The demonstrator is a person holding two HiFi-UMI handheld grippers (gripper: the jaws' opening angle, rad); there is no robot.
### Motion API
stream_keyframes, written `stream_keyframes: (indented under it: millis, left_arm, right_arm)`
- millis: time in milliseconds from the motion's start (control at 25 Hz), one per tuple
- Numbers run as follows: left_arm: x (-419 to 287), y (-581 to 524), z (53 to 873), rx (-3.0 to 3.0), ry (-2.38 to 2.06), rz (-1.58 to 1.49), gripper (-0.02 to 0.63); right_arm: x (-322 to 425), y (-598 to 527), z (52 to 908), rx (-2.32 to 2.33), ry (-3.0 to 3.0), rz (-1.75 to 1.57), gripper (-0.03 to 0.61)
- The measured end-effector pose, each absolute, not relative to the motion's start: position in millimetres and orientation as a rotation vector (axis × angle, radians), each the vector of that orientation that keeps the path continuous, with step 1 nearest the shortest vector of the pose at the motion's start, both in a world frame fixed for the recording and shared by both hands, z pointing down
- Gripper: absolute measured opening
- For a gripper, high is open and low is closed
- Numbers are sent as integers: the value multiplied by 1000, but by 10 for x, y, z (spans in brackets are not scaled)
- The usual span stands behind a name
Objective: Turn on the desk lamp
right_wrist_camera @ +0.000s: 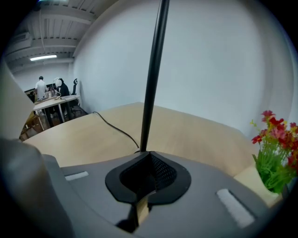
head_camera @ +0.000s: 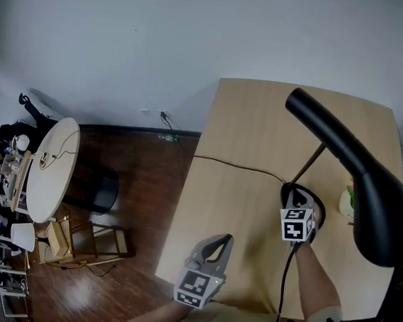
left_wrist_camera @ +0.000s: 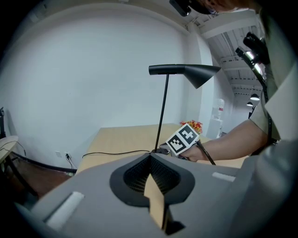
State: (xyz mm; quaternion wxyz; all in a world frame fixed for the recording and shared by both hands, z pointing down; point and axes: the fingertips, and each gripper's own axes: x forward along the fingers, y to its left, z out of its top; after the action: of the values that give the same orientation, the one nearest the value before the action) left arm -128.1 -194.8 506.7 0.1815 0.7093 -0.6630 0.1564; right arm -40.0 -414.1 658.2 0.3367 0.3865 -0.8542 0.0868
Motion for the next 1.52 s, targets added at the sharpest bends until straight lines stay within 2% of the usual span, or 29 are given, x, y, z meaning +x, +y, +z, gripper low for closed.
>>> stream_keyframes:
  millis: [360,560,880,1520]
  left_arm:
    - [-1238,-1988,5144,2004,-1859,457,-2]
    - [-1205,-1975,5056,2030,-1861,444,-2]
    - [-1277,-1904,5020,2031,-1868,410,-2]
    - [-1291,-1631,4819,2215,-1798,308,-2]
  right_arm:
    - [-430,-4146,6769,943,-2177,172,-2]
    - [-369,-4126,6719,968,-2230,317,-2]
    - [-322,-3965,6098,1080,-2358,241,-2]
    - [-335,-2798,5235,1132,-2475,93,-2]
